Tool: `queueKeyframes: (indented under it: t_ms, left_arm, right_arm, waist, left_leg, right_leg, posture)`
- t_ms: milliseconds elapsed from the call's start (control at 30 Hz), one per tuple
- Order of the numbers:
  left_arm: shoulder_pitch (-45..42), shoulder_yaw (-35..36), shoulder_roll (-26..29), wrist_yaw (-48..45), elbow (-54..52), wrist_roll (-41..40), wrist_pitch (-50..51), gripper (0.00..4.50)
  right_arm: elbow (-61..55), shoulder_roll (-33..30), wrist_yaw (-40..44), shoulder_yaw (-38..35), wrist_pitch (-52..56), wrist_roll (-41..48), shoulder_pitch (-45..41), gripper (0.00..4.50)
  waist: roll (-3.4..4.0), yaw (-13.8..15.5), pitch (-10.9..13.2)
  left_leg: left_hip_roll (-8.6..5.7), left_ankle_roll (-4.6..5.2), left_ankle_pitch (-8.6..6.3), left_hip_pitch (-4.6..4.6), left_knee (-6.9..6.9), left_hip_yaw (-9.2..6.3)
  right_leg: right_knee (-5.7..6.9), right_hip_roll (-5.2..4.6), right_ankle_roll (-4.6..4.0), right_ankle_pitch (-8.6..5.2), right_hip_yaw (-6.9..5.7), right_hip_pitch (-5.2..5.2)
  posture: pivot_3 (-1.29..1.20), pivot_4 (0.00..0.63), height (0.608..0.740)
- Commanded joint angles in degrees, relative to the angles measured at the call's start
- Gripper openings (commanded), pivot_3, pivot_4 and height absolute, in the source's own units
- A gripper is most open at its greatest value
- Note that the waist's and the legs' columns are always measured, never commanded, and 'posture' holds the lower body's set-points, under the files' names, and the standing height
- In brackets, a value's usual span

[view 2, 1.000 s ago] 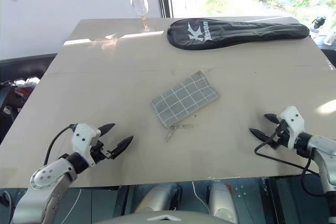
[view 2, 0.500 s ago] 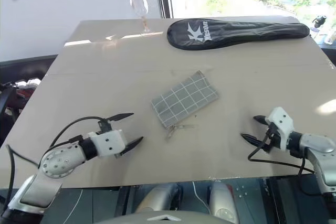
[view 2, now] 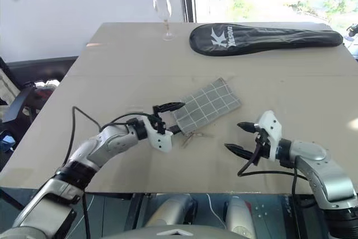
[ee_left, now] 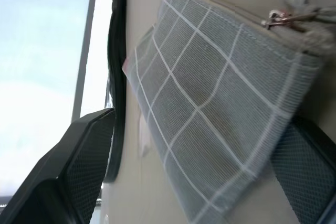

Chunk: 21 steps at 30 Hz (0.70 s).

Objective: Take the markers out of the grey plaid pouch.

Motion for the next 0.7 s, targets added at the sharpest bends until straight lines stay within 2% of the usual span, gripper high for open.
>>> queueKeyframes:
  t_ms: [33,133,167,267,300,367,467,700]
  left_arm:
    - [-0.72,-5.93,-1.15,0.64,9.1,5.77,-0.51,3.61]
    - [-3.14,-7.16,-2.23,2.26,12.07,6.15,-1.43,2.2]
    - [-3.65,-7.35,-2.61,2.62,12.48,6.07,-1.51,1.56]
    - [-4.54,-7.69,-3.52,3.38,12.3,6.06,-1.28,0.21]
    - [-4.66,-7.79,-3.76,3.47,12.06,6.12,-1.12,0.06]
    - [-4.65,-7.84,-4.09,3.45,11.05,6.19,-0.88,0.06]
    - [-4.09,-7.59,-4.45,2.82,9.01,6.04,-0.5,0.06]
    - [-1.34,-6.99,-4.6,1.19,4.13,4.88,1.42,0.06]
  right_arm:
    - [-2.41,0.21,-1.16,-0.07,0.01,0.34,-0.72,4.5]
    - [-2.96,0.78,-2.52,0.98,-0.07,-0.21,-0.96,4.5]
    - [-3.03,0.93,-2.93,1.6,-0.17,-0.71,-1.05,4.5]
    - [-2.52,1.29,-3.66,2.99,-0.47,-1.8,-1.64,4.5]
    - [-2.25,1.38,-3.67,3.41,-0.58,-2.02,-1.94,4.5]
    - [-1.47,1.78,-3.88,4.71,-0.69,-2.82,-3.07,4.5]
    - [0.65,2.51,-4.41,6.83,-1.03,-4.78,-5.53,4.5]
    - [6.06,5.42,-3.97,10.77,-1.33,-7.44,-10.79,4.5]
  waist:
    - [-0.06,-0.1,-0.05]
    - [-0.1,-0.1,-0.06]
    - [-0.04,-0.05,-0.13]
    - [0.17,0.03,-0.46]
    - [0.28,0.03,-0.55]
    - [0.29,0.03,-0.55]
    - [0.27,-0.05,-0.54]
    - [0.35,-0.06,-0.58]
  left_leg:
    - [0.0,0.0,0.0,0.01,0.0,0.01]
    - [0.0,0.0,0.0,0.01,0.0,0.0]
    - [0.0,0.0,0.01,0.01,0.01,-0.01]
    - [-0.04,0.01,0.01,0.05,0.01,-0.05]
    - [-0.05,0.02,0.0,0.07,0.01,-0.06]
    - [-0.09,0.22,-0.1,0.21,0.01,-0.06]
    - [-0.09,0.26,-0.13,0.86,-0.05,-0.14]
    - [-0.23,0.26,-0.13,0.85,-0.05,-0.22]
  right_leg:
    - [0.0,0.02,0.0,0.0,0.02,0.0]
    - [0.02,0.09,0.01,0.0,0.0,0.0]
    - [0.02,0.09,0.01,0.0,-0.01,0.0]
    - [0.03,0.08,0.02,-0.01,-0.07,0.07]
    - [0.03,0.07,0.03,-0.01,-0.09,0.09]
    - [0.05,0.07,0.04,-0.02,-0.08,0.23]
    - [0.02,0.09,0.14,-0.1,-0.15,0.85]
    - [0.0,0.03,0.21,-0.14,-0.17,0.87]
  posture:
    - [0.0,0.15,0.74]
    - [0.0,0.15,0.74]
    - [0.0,0.15,0.74]
    - [0.0,0.15,0.74]
    - [0.0,0.15,0.74]
    - [0.0,0.15,0.74]
    - [0.0,0.15,0.74]
    - [0.0,0.15,0.74]
